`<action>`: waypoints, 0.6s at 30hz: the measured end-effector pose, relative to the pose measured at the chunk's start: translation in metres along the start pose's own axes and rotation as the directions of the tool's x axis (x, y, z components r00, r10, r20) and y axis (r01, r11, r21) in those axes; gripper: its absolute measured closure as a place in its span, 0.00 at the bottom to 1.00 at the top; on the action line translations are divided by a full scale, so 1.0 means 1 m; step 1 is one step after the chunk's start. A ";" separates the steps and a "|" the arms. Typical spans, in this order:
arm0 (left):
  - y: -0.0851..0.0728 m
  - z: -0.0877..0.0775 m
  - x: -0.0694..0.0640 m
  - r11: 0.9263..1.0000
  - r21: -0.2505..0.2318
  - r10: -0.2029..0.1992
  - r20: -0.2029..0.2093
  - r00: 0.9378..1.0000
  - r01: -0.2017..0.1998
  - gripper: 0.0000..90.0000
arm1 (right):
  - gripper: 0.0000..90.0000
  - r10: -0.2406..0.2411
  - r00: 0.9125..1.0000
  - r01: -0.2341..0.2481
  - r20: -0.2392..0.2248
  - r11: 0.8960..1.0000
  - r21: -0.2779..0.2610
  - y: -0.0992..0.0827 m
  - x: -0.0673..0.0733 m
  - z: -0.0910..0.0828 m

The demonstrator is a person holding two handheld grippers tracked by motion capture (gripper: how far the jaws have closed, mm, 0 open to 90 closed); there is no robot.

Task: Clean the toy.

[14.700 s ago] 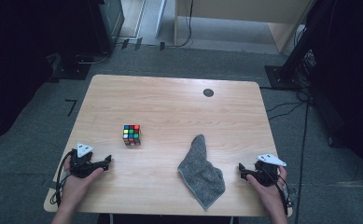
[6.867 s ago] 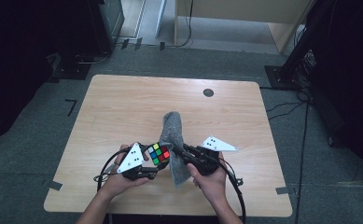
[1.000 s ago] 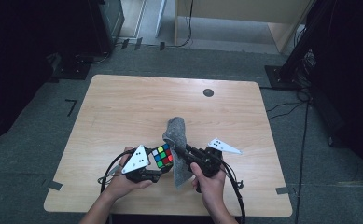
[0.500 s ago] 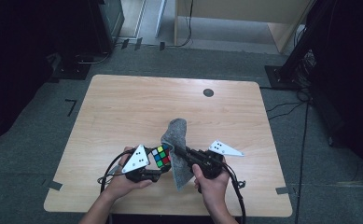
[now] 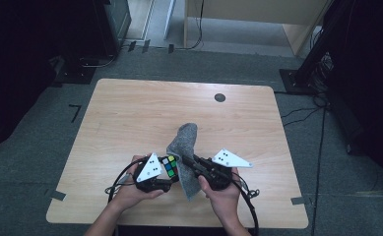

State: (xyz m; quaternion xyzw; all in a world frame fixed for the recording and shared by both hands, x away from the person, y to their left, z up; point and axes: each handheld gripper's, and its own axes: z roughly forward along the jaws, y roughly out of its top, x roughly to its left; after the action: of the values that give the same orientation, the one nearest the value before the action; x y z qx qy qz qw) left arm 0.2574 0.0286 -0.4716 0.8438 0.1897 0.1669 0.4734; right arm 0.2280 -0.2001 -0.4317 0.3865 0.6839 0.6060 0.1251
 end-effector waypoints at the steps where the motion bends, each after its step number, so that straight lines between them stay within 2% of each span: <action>1: 0.002 0.003 -0.001 0.998 0.060 0.002 -0.054 0.999 0.001 0.38 | 0.87 -0.067 0.997 0.067 0.030 0.998 0.013 0.001 0.005 0.001; 2: 0.004 0.005 -0.002 0.995 0.100 0.009 -0.078 0.997 -0.001 0.38 | 0.87 -0.146 0.988 0.143 0.058 0.989 0.044 0.001 0.012 0.003; 3: 0.005 0.007 -0.003 0.991 0.133 0.009 -0.099 0.995 0.005 0.38 | 0.86 -0.186 0.980 0.182 0.072 0.981 0.068 0.001 0.016 0.005; 5: 0.009 0.009 -0.006 0.987 0.158 -0.003 -0.100 0.995 0.019 0.38 | 0.86 -0.281 0.955 0.267 0.098 0.954 0.134 -0.002 0.026 0.012; 6: 0.012 0.009 -0.009 0.987 0.163 0.001 -0.096 0.995 0.015 0.38 | 0.86 -0.305 0.947 0.287 0.102 0.945 0.156 -0.005 0.030 0.016; 7: 0.013 0.009 -0.012 0.984 0.177 0.022 -0.098 0.995 -0.004 0.38 | 0.86 -0.329 0.939 0.310 0.096 0.934 0.176 -0.009 0.034 0.020; 9: 0.014 0.010 -0.018 0.982 0.185 0.060 -0.100 0.993 -0.041 0.38 | 0.86 -0.368 0.925 0.347 0.094 0.920 0.185 -0.012 0.039 0.023; 11: 0.015 0.009 -0.021 0.985 0.162 0.076 -0.087 0.993 -0.061 0.38 | 0.86 -0.376 0.922 0.356 0.095 0.917 0.181 -0.010 0.039 0.023; 13: 0.017 0.008 -0.022 0.989 0.138 0.071 -0.082 0.994 -0.059 0.38 | 0.87 -0.362 0.922 0.339 0.139 0.926 0.168 -0.006 0.033 0.019; 15: 0.017 0.008 -0.020 0.989 0.140 0.057 -0.089 0.994 -0.044 0.38 | 0.87 -0.372 0.906 0.340 0.203 0.924 0.175 -0.003 0.025 0.015; 16: 0.016 0.007 -0.018 0.990 0.139 0.045 -0.094 0.994 -0.032 0.38 | 0.87 -0.358 0.906 0.320 0.226 0.929 0.188 -0.003 0.021 0.013; 17: 0.016 0.007 -0.017 0.990 0.140 0.037 -0.099 0.994 -0.023 0.38 | 0.87 -0.349 0.910 0.312 0.222 0.932 0.185 -0.003 0.020 0.011; 18: 0.016 0.007 -0.015 0.990 0.141 0.027 -0.106 0.994 -0.012 0.38 | 0.87 -0.353 0.911 0.318 0.213 0.930 0.183 -0.004 0.021 0.011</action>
State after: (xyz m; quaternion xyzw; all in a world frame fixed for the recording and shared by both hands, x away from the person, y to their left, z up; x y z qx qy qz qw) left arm 0.2498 0.0088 -0.4626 0.8666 0.2178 0.2030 0.4004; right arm 0.2190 -0.1779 -0.4320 0.3419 0.7619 0.4725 0.2816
